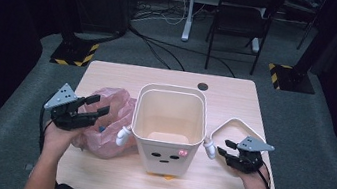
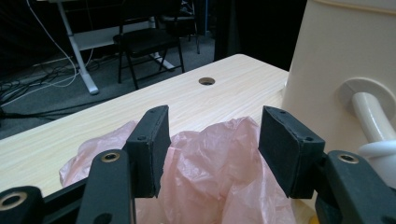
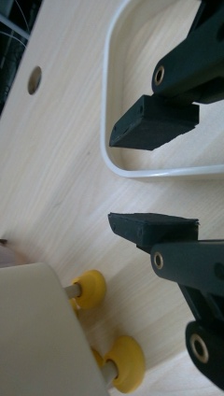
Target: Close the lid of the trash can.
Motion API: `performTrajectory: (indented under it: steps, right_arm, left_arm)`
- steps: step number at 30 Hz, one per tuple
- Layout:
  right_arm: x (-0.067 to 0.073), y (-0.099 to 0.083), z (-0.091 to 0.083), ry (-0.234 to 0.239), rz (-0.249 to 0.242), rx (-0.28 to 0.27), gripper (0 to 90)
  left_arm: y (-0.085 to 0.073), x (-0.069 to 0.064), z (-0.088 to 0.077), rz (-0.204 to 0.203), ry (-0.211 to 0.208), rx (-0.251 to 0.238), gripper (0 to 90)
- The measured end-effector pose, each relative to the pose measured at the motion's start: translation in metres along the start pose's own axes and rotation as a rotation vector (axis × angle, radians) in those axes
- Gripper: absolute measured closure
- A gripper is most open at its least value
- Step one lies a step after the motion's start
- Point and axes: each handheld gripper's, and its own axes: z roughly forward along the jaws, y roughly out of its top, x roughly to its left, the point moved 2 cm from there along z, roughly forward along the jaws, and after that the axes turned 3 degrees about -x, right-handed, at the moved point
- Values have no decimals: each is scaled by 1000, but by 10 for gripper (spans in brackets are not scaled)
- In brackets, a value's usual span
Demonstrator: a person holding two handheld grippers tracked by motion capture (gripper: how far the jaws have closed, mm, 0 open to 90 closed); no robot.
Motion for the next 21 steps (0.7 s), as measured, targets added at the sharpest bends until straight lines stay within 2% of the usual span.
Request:
performTrajectory:
  steps: [3, 9, 16, 19, 21]
  right_arm:
    - [-2, -6, 5, 10, 8, 28, 554]
    - [-5, -14, 10, -1, 11, 62, 556]
    - [-10, -23, 15, 1, 28, 88, 587]
    - [-12, -27, 16, 15, 36, 108, 612]
    - [-12, -30, 18, 13, 23, 127, 630]
  left_arm:
    - [1, -1, 1, 5, -5, 1, 428]
    - [2, -2, 2, 5, -10, -3, 428]
    - [3, -2, 3, 7, -12, -4, 428]
    - [3, -3, 3, 8, -13, -5, 427]
    - [3, -3, 4, 7, -12, -4, 427]
